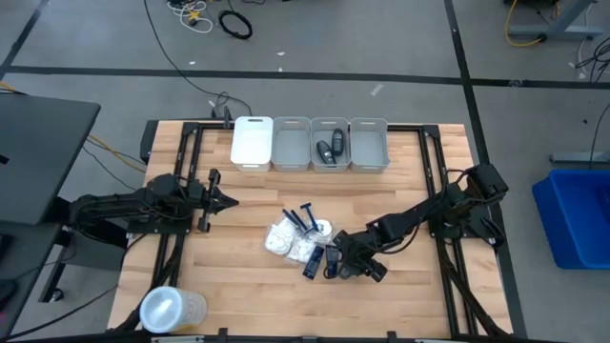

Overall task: Pick & Place Travel size toiletries
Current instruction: Put the gray deodorant into the middle gray bin

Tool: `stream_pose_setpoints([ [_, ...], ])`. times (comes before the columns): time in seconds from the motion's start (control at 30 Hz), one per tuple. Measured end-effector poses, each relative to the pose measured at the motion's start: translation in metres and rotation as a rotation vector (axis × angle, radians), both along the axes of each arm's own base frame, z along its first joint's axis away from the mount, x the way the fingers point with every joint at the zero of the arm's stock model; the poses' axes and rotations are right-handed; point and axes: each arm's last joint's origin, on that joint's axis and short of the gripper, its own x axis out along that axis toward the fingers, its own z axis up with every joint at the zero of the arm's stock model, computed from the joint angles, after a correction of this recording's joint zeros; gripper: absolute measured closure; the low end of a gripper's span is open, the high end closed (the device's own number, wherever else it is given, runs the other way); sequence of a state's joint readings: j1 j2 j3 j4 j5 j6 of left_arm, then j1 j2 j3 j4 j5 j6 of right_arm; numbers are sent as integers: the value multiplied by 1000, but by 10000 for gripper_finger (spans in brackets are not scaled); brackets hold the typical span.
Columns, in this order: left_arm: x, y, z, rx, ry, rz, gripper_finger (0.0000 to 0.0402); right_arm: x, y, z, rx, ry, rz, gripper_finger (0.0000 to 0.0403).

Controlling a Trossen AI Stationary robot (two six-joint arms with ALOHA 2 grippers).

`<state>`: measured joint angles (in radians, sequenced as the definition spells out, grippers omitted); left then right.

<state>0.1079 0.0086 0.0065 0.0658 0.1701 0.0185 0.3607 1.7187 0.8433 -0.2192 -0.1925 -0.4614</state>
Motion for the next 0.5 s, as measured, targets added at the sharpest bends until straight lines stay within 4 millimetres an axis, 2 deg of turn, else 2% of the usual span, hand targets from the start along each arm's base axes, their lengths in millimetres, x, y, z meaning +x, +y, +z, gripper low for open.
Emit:
stream_pose_setpoints([
  [0.13, 0, 0, 0, 0, 0, 0, 386, 0, 0, 0, 0, 0, 0, 172],
  [0.37, 0, 0, 0, 0, 0, 0, 385, 0, 0, 0, -1, 4, 0, 158],
  [0.5, 0, 0, 0, 0, 0, 0, 386, 0, 0, 0, 2, 8, -8, 167],
])
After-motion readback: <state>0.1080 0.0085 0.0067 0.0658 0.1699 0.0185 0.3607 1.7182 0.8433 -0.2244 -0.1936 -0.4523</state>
